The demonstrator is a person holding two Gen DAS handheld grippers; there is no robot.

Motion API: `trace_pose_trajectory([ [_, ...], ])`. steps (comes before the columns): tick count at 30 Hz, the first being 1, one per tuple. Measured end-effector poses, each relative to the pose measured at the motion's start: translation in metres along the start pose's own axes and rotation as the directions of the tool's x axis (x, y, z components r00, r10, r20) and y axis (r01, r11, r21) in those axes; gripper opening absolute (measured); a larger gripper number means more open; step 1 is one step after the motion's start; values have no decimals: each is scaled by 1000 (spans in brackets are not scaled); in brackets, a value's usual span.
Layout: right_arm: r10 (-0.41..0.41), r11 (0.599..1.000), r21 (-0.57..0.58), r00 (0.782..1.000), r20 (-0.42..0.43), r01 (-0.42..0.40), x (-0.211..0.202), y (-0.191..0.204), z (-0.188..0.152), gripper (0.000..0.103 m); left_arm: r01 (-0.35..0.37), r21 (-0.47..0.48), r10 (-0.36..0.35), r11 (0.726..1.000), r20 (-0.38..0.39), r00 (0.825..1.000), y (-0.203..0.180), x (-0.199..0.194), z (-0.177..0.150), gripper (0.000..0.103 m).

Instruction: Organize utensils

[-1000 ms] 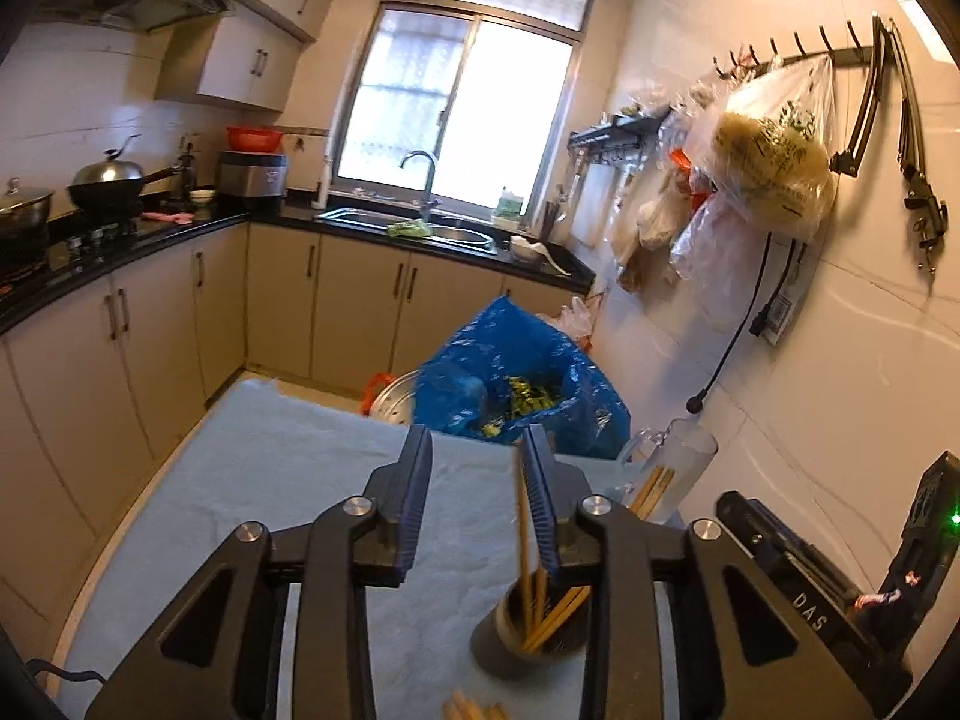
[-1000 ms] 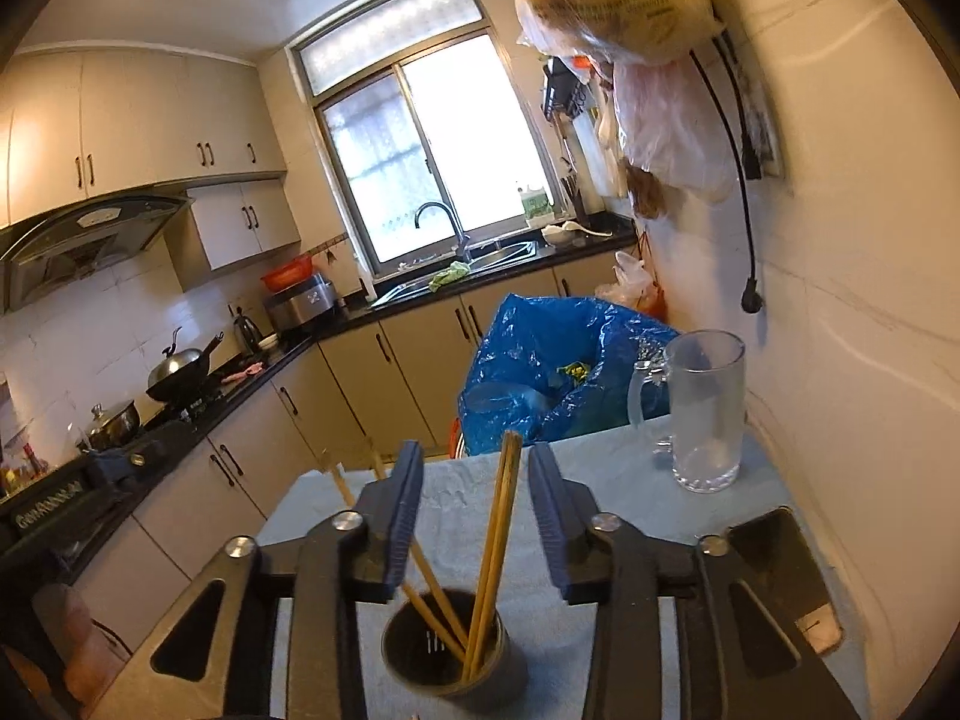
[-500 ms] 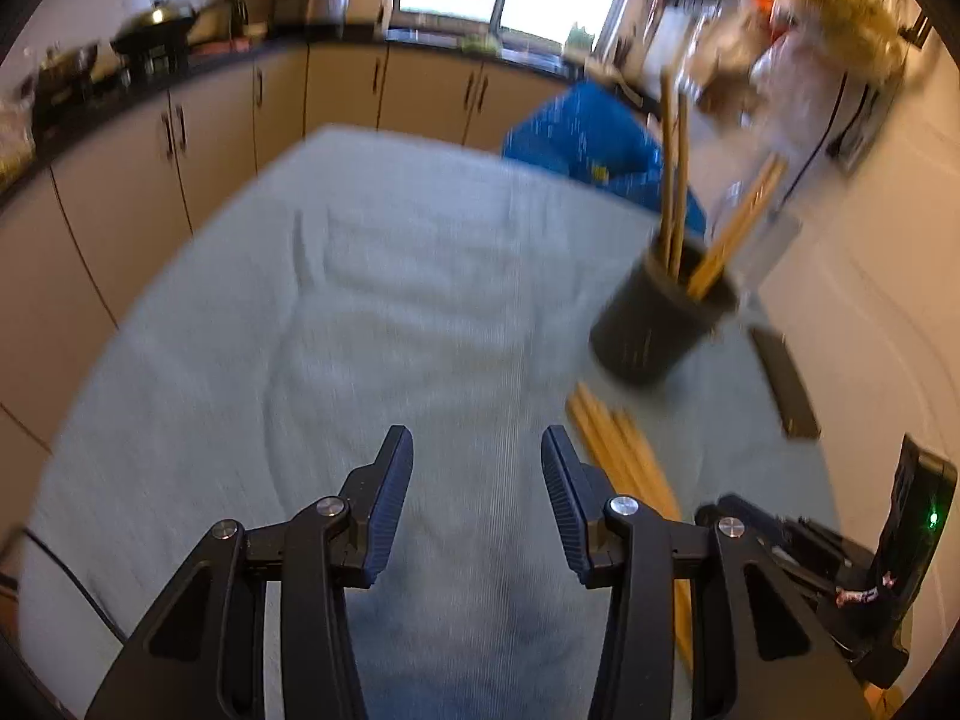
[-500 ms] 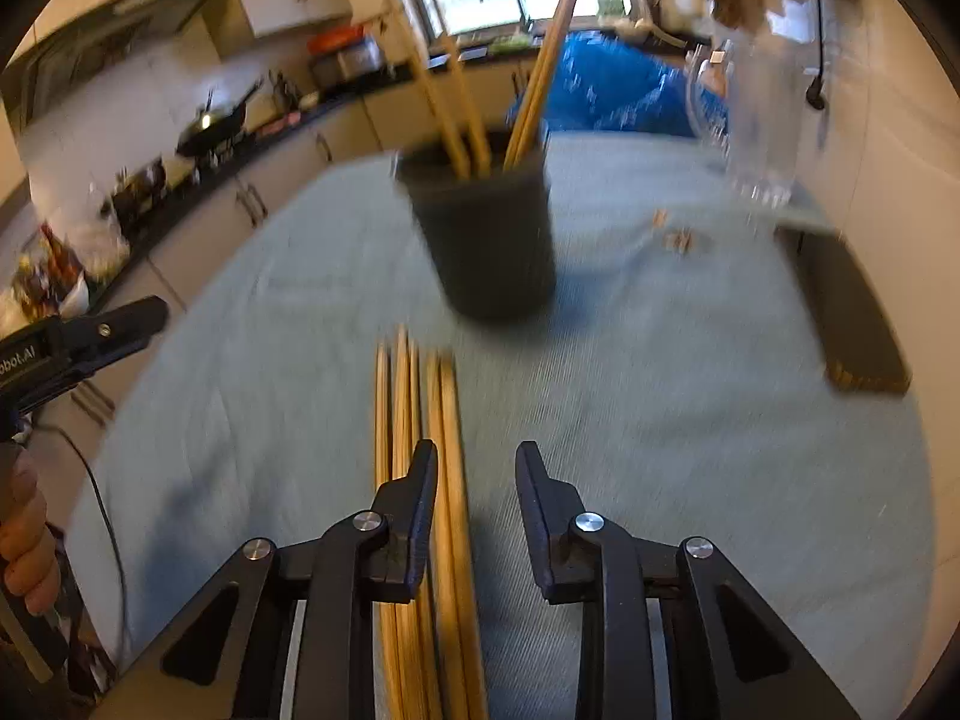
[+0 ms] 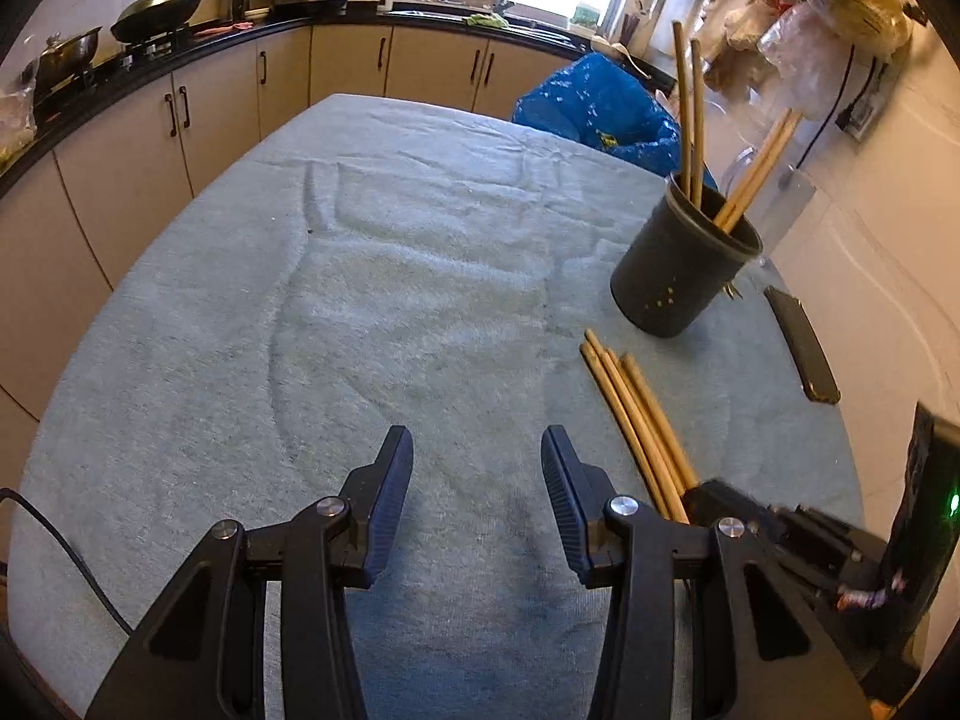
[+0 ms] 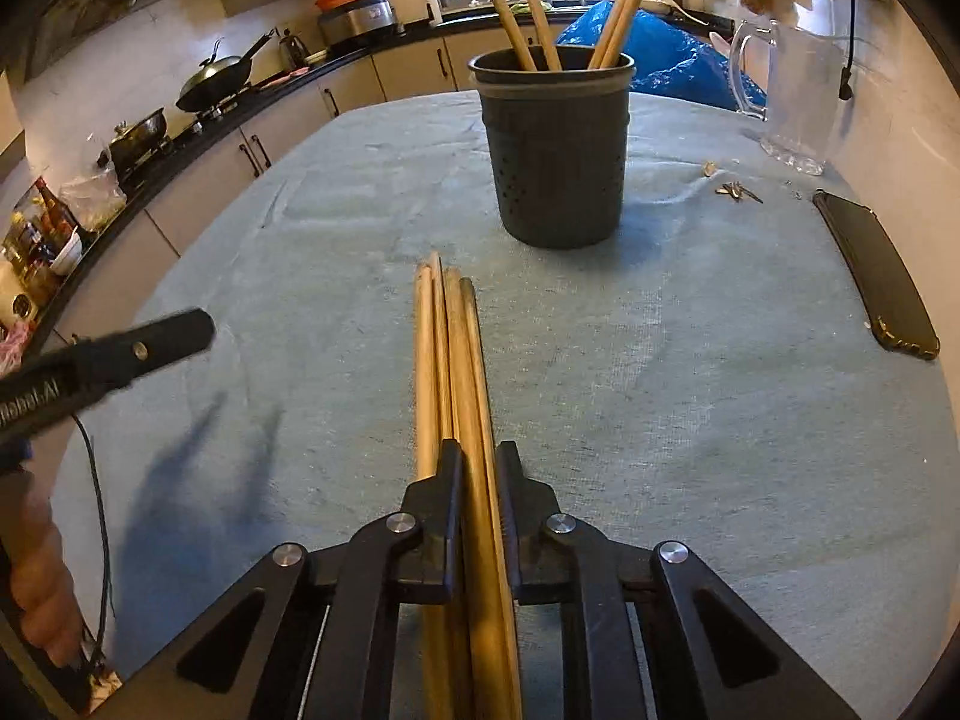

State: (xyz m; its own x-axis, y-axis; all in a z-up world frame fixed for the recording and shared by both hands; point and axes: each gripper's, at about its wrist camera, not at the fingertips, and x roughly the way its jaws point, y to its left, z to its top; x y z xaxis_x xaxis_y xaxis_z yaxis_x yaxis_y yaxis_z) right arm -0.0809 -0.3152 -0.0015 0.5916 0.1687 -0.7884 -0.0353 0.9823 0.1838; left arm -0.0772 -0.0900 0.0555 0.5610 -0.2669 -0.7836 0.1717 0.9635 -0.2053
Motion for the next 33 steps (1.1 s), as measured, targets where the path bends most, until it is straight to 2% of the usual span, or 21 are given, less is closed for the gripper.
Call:
trace_pose_trajectory([
  [3, -102, 989, 112, 995, 8, 100, -4, -29, 0, 16, 9, 25, -9, 1000, -20, 1000, -8, 6, -3, 43],
  [4, -124, 982, 148, 992, 16, 120, -8, -38, -2, 23, 13, 33, -12, 999, -28, 1000, -12, 9, -4, 43],
  [7, -174, 966, 194, 985, -6, 172, -15, -63, -9, 24, 32, 64, -29, 997, -58, 998, -25, 19, -6, 43],
  [10, -155, 964, 218, 988, 0, 151, -19, -76, -17, 25, 50, 103, -42, 993, -79, 996, -42, 29, -7, 43],
  [15, -150, 970, 197, 989, 13, 145, -23, -78, -22, 25, 27, 165, -7, 986, -123, 992, -65, 55, -7, 43],
  [16, -145, 972, 191, 989, 15, 140, -21, -77, -21, 25, 19, 176, 4, 984, -128, 992, -68, 59, -7, 40],
  [18, -142, 974, 180, 990, 15, 137, -20, -74, -18, 25, -19, 215, 42, 976, -103, 994, -75, 63, -7, 26],
  [19, -137, 977, 165, 991, 12, 133, -20, -73, -17, 25, -29, 229, 53, 973, -100, 994, -78, 64, -7, 13],
  [20, -133, 980, 153, 991, 9, 130, -19, -72, -15, 24, -45, 240, 70, 970, -95, 993, -80, 65, -7, 11],
  [22, -133, 980, 146, 991, 2, 132, -18, -71, -16, 11, -44, 246, 69, 968, -95, 993, -80, 66, -7, 11],
  [27, -59, 975, 215, 998, -23, 63, -24, -83, -19, 8, -8, 287, 46, 958, -126, 991, -69, 62, -6, 8],
  [33, 24, 963, 269, 994, -104, 5, -42, -90, -41, 8, 112, 327, -35, 938, -232, 972, -34, 43, -15, 7],
])
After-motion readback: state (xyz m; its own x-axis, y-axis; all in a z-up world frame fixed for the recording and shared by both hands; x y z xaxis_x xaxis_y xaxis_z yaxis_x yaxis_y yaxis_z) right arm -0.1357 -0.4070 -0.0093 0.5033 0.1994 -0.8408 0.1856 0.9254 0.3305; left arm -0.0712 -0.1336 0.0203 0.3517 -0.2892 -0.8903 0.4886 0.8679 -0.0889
